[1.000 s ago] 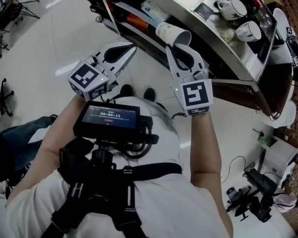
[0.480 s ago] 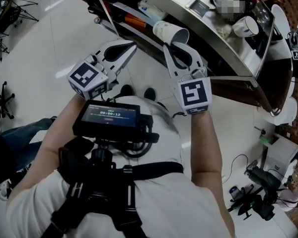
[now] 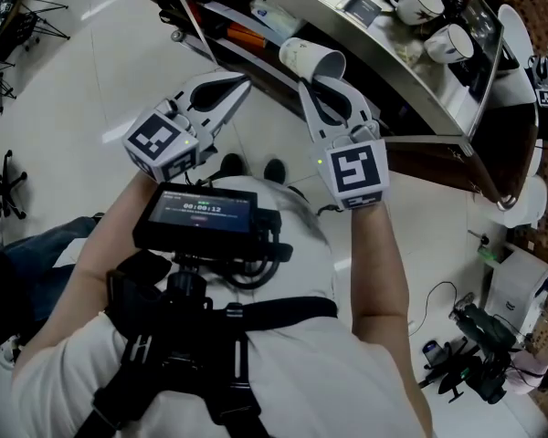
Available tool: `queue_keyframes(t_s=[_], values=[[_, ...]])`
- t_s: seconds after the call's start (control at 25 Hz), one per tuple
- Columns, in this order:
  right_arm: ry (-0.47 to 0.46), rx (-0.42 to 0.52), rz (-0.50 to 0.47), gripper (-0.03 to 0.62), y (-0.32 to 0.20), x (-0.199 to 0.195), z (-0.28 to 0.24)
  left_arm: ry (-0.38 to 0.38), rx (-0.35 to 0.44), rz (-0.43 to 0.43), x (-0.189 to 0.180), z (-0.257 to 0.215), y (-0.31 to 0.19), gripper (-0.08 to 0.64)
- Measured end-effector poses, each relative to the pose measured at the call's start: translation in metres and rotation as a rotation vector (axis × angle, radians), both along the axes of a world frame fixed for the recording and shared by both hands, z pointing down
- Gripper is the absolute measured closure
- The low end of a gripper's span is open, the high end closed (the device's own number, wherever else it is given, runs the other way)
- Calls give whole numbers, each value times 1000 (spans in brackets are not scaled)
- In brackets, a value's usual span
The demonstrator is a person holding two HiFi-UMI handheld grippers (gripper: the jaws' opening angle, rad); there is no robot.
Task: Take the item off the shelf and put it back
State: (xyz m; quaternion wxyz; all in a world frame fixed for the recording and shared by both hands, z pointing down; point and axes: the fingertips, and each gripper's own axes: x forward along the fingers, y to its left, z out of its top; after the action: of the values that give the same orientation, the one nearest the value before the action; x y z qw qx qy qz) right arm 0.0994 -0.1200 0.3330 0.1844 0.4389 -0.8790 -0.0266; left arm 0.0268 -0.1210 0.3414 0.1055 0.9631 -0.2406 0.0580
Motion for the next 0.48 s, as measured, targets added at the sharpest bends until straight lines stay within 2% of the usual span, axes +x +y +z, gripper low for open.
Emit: queue_keyframes(t_s=[0.48], values=[[4,-7,1,568,2,0,4,-12,16,7,0,3,2,560]])
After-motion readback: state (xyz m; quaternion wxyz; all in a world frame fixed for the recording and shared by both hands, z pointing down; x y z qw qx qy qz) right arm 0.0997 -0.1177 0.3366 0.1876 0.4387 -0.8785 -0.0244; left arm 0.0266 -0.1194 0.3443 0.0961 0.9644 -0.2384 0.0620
